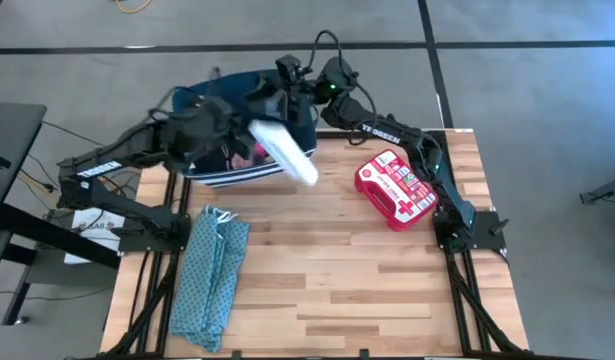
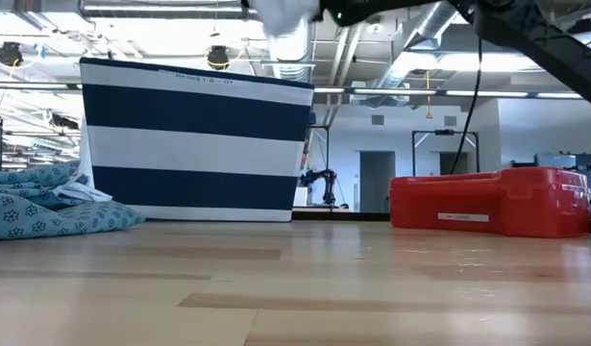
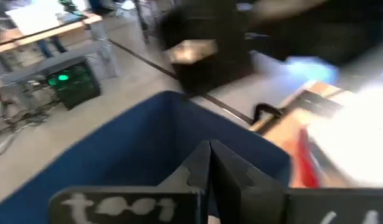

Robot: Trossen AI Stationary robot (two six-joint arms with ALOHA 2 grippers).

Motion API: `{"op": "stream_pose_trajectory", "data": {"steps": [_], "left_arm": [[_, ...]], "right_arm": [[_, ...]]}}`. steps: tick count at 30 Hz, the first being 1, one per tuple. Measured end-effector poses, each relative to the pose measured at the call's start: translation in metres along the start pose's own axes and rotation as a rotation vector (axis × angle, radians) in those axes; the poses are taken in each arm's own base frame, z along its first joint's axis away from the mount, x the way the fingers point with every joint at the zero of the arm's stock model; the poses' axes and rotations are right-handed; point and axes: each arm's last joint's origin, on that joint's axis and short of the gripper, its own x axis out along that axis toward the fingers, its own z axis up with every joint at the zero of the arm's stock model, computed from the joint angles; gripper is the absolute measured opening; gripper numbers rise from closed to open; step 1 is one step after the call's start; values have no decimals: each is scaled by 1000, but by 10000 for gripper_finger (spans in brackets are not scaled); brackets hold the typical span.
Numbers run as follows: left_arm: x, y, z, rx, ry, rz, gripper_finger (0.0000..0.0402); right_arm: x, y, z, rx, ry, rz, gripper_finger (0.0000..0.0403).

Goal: Pick & place medical supplies in basket/bin
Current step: Put the blue white pill organizer into theblue bin

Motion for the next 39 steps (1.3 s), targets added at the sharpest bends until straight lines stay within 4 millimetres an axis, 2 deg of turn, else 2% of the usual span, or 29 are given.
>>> {"op": "stream_pose_trajectory", "data": {"steps": [2, 7, 11, 16, 26, 30, 35, 39], "left_arm": [[-11, 11, 1, -18, -12, 19, 0], [-38, 37, -2, -63, -6, 22, 0], [-47, 48, -12, -68, 44, 77, 0], [-48, 49, -26, -22, 143, 110, 0], [-30, 13, -61, 76, 193, 25, 0], [-32, -4, -74, 103, 187, -46, 0], [-48, -26, -84, 132, 174, -181, 0], [-62, -51, -103, 171, 155, -323, 0]], "right_arm": [[0, 4, 2, -2, 13, 18, 209], [-1, -2, 0, 2, 12, -23, 210], [-1, -10, -8, -18, 48, -119, 212], [-1, -11, -13, 1, 110, -82, 209], [10, -1, -23, 71, 200, 31, 205], [9, 10, -15, 97, 240, 65, 205], [9, 38, 2, 101, 291, 96, 205], [7, 78, 16, 52, 360, 100, 205]]}}
